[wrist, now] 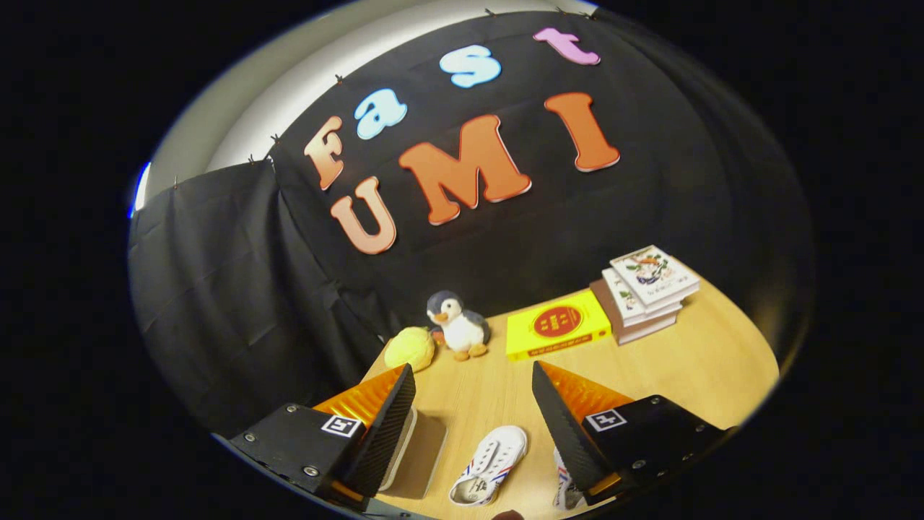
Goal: Open the storage box then place both shoes into the box .Put the left shoe in first, then the right shoe, with the right side of both shoes facing outward in a uniform manner.
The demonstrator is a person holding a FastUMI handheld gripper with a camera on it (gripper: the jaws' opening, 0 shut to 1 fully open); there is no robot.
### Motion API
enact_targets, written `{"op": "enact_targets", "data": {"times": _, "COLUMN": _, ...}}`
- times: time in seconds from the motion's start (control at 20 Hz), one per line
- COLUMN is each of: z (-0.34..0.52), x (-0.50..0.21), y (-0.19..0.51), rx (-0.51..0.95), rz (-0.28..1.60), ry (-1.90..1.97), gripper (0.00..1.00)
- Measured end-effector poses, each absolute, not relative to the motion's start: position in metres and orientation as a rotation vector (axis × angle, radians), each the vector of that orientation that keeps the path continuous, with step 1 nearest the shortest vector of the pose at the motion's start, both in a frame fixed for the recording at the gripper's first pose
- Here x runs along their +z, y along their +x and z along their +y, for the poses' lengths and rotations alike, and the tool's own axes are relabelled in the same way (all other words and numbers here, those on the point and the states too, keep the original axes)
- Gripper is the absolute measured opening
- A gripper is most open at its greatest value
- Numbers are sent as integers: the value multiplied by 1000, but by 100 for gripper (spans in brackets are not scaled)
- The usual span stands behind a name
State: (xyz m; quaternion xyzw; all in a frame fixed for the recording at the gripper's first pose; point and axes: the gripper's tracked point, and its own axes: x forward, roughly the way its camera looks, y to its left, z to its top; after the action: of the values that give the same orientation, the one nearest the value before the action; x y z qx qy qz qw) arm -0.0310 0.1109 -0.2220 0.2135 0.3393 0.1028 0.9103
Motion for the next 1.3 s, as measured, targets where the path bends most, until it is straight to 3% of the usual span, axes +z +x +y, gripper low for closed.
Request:
{"op": "enact_targets", "data": {"times": 0.6, "z": 227, "x": -314, "y": -103, "rx": 470, "rz": 1144, "ry": 613, "gripper": 96}}
{"op": "enact_targets", "data": {"times": 0.9, "z": 279, "x": -329, "y": -127, "rx": 592, "rz": 1248, "ry": 714, "gripper": 96}}
{"op": "enact_targets", "data": {"times": 1.3, "z": 319, "x": -364, "y": -129, "rx": 617, "rz": 1308, "ry": 832, "gripper": 96}}
